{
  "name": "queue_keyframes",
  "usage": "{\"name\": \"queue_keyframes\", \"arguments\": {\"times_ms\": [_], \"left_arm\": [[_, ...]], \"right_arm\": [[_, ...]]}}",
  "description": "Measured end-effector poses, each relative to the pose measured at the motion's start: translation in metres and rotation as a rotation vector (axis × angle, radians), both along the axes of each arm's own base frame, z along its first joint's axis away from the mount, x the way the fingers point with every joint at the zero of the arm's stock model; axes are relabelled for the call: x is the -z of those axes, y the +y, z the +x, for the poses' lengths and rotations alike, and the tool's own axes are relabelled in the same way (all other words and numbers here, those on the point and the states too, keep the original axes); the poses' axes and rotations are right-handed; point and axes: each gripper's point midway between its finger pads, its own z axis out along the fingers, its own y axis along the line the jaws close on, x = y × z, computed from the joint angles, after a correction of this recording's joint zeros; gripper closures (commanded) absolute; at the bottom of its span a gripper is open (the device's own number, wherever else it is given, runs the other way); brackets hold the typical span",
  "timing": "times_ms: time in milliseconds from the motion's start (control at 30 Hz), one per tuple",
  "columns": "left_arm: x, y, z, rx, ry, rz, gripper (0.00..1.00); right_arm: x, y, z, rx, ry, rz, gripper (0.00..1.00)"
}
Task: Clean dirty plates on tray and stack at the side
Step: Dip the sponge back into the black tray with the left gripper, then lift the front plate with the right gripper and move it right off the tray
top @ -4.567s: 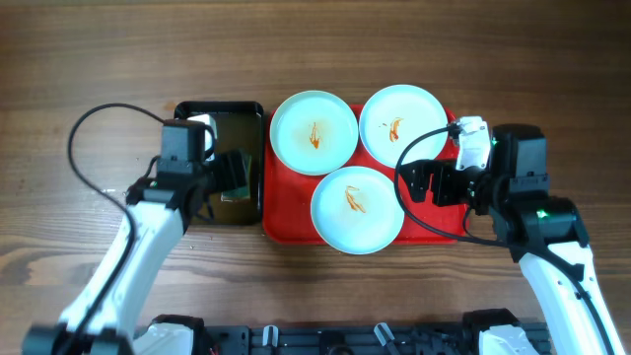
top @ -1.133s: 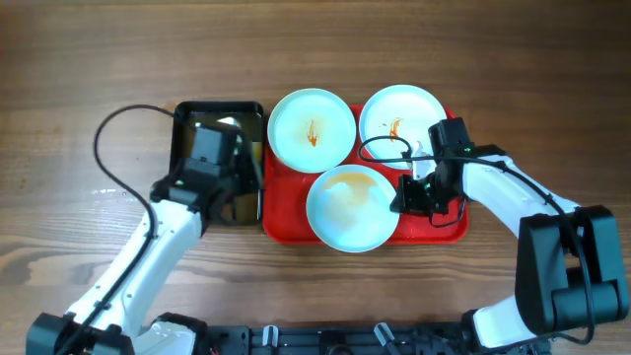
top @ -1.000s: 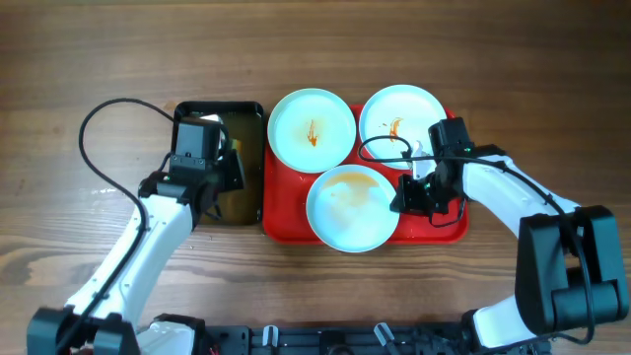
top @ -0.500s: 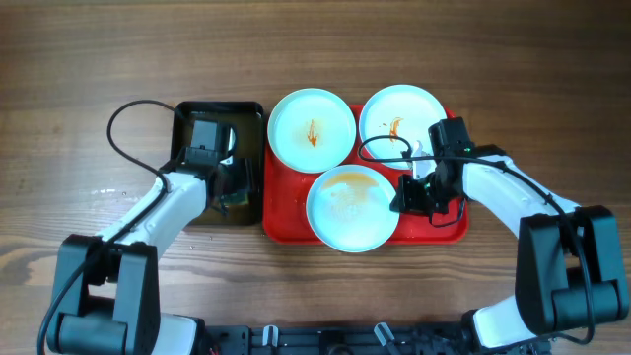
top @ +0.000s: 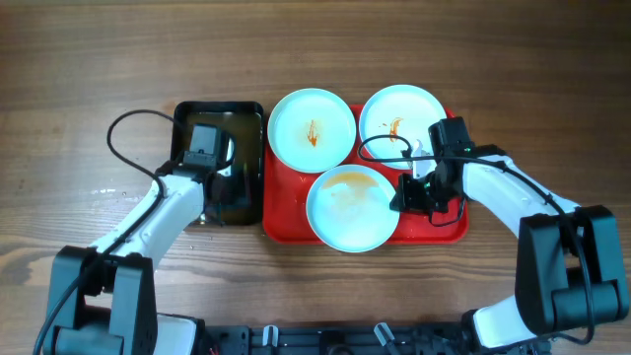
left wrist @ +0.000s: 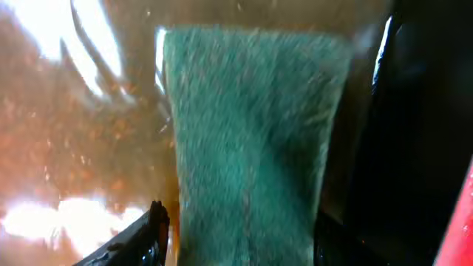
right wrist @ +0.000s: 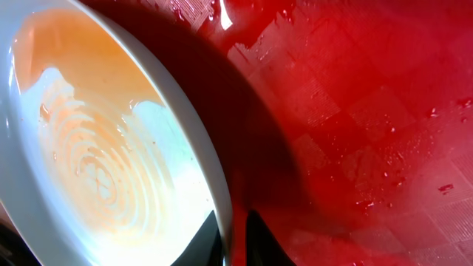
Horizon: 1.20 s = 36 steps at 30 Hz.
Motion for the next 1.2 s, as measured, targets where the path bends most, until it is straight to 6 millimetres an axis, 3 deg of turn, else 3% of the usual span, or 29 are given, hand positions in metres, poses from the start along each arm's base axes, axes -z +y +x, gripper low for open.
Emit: {"name": "queue_keyframes", "arguments": {"times_ms": [33, 133, 167, 200, 267, 300, 400, 433, 533, 600, 667, 733, 900, 1033, 1200], "left_arm": [[0.000, -0.001, -0.002, -0.001, 0.009, -0.006, 0.53], [0.000, -0.004, -0.001, -0.010, 0.005, -0.025, 0.95], [0.000, -0.005, 0.000, -0.011, 0.003, -0.029, 0.96], [-0.001, -0.005, 0.000, -0.010, 0.002, -0.031, 0.95], [-0.001, -0.005, 0.000, -0.010, 0.001, -0.033, 0.67], [-0.001, -0.005, 0.001, -0.014, -0.003, -0.035, 0.61], [-0.001, -0.006, 0.004, -0.013, -0.012, -0.037, 0.58], [-0.002, -0.006, 0.004, -0.013, -0.013, -0.037, 0.41], [-0.002, -0.006, 0.004, -0.013, -0.015, -0.037, 0.40], [-0.002, -0.006, 0.005, -0.013, -0.017, -0.038, 0.39], [-0.002, -0.006, 0.005, -0.013, -0.018, -0.038, 0.39], [-0.002, -0.006, 0.005, -0.013, -0.018, -0.038, 0.39], [-0.002, -0.006, 0.006, -0.013, -0.024, -0.039, 0.39], [-0.002, -0.006, 0.007, -0.013, -0.025, -0.040, 0.39], [-0.003, -0.007, 0.007, -0.013, -0.029, -0.040, 0.39]], "right_arm": [[0.000, 0.000, 0.000, 0.000, 0.000, 0.000, 0.88], [0.000, 0.000, 0.000, 0.000, 0.000, 0.000, 0.87], [0.000, 0.000, 0.000, 0.000, 0.000, 0.000, 0.87], [0.000, 0.000, 0.000, 0.000, 0.000, 0.000, 0.87], [0.000, 0.000, 0.000, 0.000, 0.000, 0.000, 0.87], [0.000, 0.000, 0.000, 0.000, 0.000, 0.000, 0.90], [0.000, 0.000, 0.000, -0.002, -0.001, 0.000, 0.96], [0.000, 0.000, 0.000, -0.005, -0.002, 0.000, 0.96], [-0.009, -0.002, 0.003, -0.006, -0.040, -0.011, 0.96], [-0.033, -0.005, 0.013, -0.002, -0.142, -0.022, 0.96], [-0.071, -0.015, 0.026, 0.015, -0.312, -0.075, 0.96], [-0.094, -0.029, 0.034, 0.032, -0.430, -0.148, 0.96], [-0.119, -0.049, 0.047, 0.042, -0.600, -0.369, 0.96], [-0.132, -0.037, 0.053, -0.032, -0.724, -0.566, 0.96], [-0.159, -0.004, 0.054, -0.207, -0.928, -0.760, 0.96]]}}
